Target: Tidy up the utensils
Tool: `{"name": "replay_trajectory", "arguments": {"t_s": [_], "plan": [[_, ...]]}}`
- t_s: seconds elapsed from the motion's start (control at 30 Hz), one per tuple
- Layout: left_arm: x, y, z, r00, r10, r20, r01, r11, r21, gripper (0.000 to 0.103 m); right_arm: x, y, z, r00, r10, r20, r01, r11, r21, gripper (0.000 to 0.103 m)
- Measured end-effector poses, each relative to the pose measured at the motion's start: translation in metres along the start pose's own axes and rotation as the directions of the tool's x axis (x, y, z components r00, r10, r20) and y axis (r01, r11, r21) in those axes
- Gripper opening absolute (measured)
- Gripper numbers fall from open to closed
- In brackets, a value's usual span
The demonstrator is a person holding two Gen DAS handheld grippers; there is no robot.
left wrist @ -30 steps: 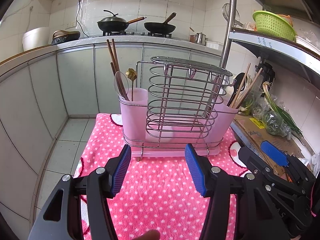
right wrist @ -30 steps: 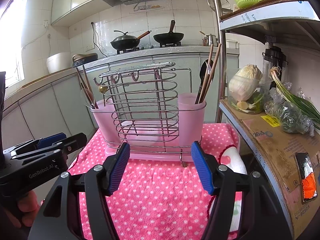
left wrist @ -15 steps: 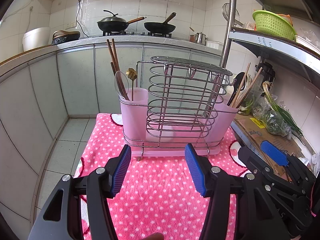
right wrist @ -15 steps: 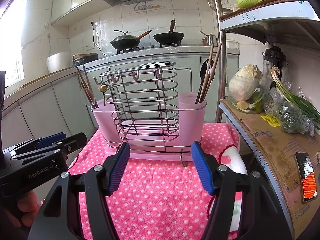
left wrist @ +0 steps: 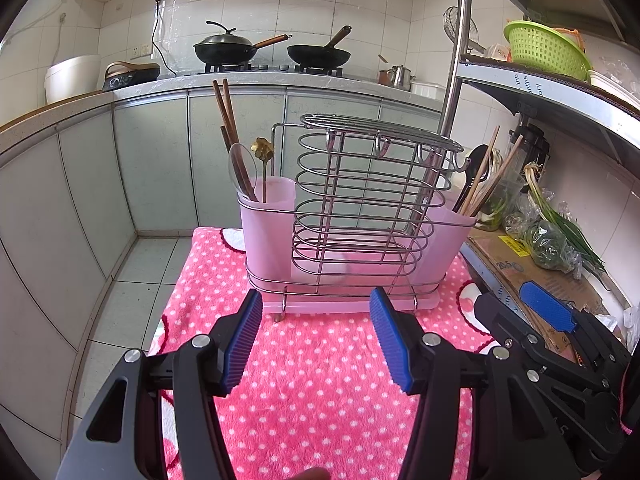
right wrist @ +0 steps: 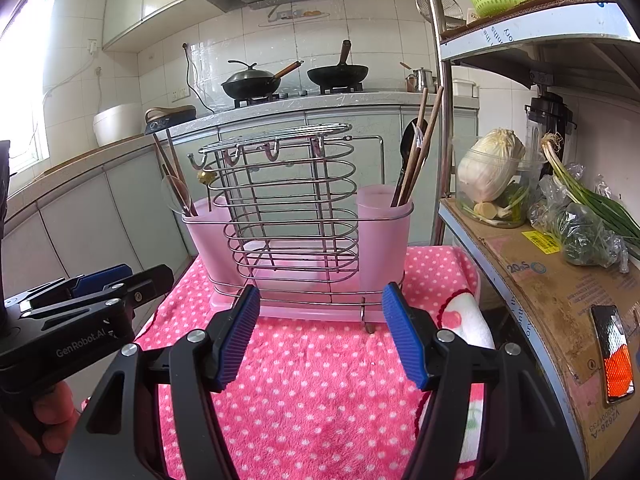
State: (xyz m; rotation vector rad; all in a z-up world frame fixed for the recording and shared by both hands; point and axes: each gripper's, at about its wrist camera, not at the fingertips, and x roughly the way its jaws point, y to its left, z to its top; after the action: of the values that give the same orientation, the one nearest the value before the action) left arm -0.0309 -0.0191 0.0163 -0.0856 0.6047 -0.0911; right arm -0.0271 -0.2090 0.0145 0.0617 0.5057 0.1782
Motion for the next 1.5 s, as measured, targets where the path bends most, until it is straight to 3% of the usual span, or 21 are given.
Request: {"name": "replay_trajectory", "arguments": {"t_s": [1.5], "plan": [[0.01, 0.004, -0.003, 1.0, 0.003, -0.03, -0.003, 1.0, 0.0, 0.055, 0.01, 0.0, -0.006, 1.0, -0.004, -0.025, 0.004, 1.0, -0.002, 0.064]]}}
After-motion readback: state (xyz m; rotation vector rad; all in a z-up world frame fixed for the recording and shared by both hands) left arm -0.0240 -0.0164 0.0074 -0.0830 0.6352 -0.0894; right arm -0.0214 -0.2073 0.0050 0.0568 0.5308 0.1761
